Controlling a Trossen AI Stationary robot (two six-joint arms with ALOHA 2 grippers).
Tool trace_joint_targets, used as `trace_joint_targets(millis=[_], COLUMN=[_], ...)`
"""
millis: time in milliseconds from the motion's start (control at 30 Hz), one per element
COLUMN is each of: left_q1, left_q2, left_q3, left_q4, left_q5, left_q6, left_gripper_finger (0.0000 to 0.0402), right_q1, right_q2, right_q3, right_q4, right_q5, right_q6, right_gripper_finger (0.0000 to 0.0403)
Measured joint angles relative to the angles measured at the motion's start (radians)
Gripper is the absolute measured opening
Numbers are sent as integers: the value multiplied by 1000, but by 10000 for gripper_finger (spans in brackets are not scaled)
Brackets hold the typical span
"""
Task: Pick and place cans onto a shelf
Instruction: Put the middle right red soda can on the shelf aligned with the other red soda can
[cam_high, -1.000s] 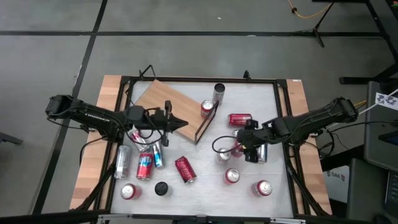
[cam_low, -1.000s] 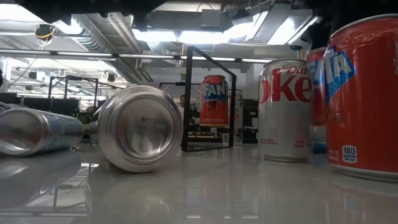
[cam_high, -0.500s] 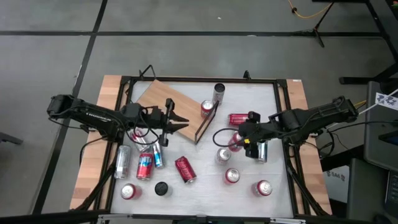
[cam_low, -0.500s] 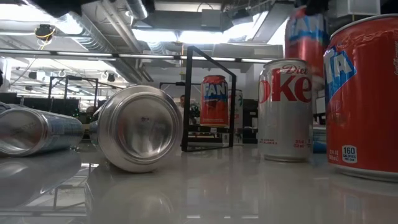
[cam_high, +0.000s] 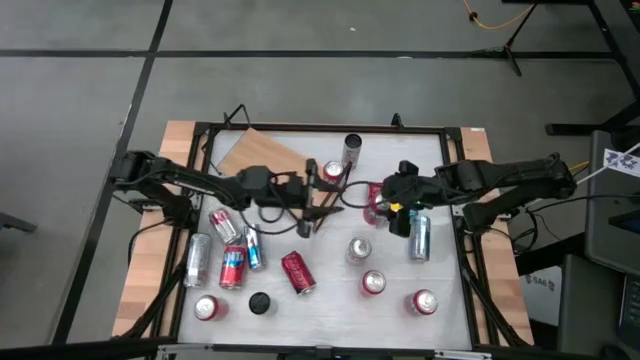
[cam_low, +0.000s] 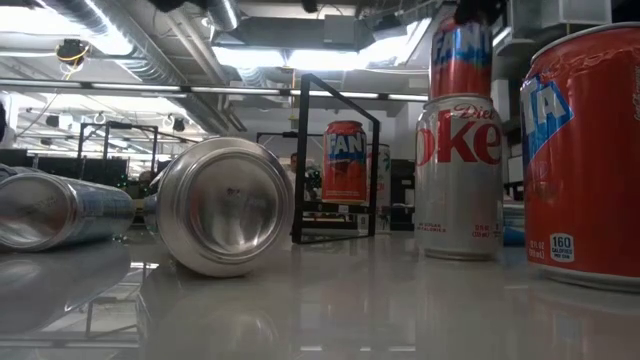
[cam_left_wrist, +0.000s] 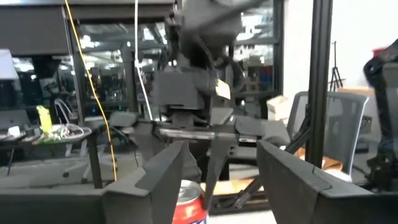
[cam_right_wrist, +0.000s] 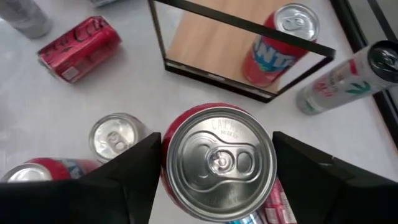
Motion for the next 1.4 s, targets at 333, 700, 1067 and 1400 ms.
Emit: trace_joint_targets(millis=[333, 700, 1067, 1400], left_q1=[38, 45, 45, 48], left_q2=[124, 125, 83, -152], left_q3=[103, 103, 103, 103], left_q4=[-148, -264, -303, -692], left_q5=[-31, -30, -31, -31], left_q6=[-2, -2, -1, 0], left_gripper_finger=[211, 212, 212, 212], right_q1=[-20, -20, -20, -20], right_q2=[5, 23, 23, 22], right_q3=[1, -56, -143, -149], right_q4=[-40, -56, 70, 130], right_q5=[-9, -11, -16, 25], right_q6=[0, 1, -98, -157], right_gripper_finger=[275, 275, 276, 276])
